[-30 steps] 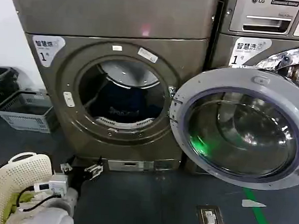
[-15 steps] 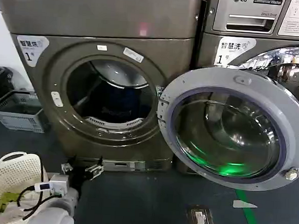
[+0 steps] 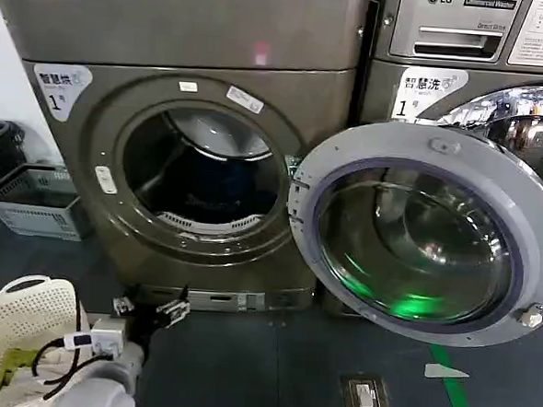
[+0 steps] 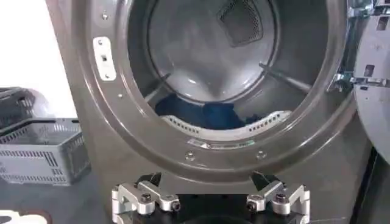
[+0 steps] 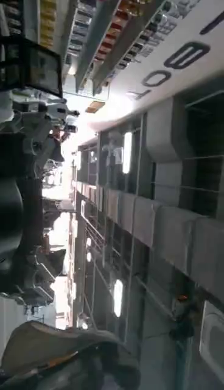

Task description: Grasp the clothes from the dryer.

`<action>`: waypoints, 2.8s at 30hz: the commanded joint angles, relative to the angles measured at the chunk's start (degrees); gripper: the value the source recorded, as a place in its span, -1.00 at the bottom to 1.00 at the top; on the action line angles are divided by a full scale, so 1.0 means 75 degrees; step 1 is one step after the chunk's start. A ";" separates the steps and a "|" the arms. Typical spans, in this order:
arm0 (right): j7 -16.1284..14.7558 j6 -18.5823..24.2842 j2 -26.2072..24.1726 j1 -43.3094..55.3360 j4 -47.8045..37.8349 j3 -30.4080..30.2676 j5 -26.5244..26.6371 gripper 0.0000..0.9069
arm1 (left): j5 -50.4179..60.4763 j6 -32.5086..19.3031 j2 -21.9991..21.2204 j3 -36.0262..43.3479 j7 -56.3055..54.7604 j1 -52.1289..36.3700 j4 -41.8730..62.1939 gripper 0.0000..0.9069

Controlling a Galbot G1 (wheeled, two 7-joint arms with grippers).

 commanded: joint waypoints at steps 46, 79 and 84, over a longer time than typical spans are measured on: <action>0.0014 0.0047 0.0131 0.0029 0.0057 -0.0069 0.0125 1.00 | 0.0034 0.0375 0.0002 -0.0044 -0.0016 0.0088 -0.0010 1.00; 0.0010 0.0043 0.0179 0.0156 0.0279 -0.0395 0.0084 1.00 | 0.0030 0.0375 0.0109 -0.0039 -0.0068 0.0049 0.0016 1.00; 0.0008 0.0048 0.0176 0.0144 0.0278 -0.0397 0.0083 1.00 | 0.0030 0.0375 0.0103 -0.0023 -0.0067 0.0001 0.0064 1.00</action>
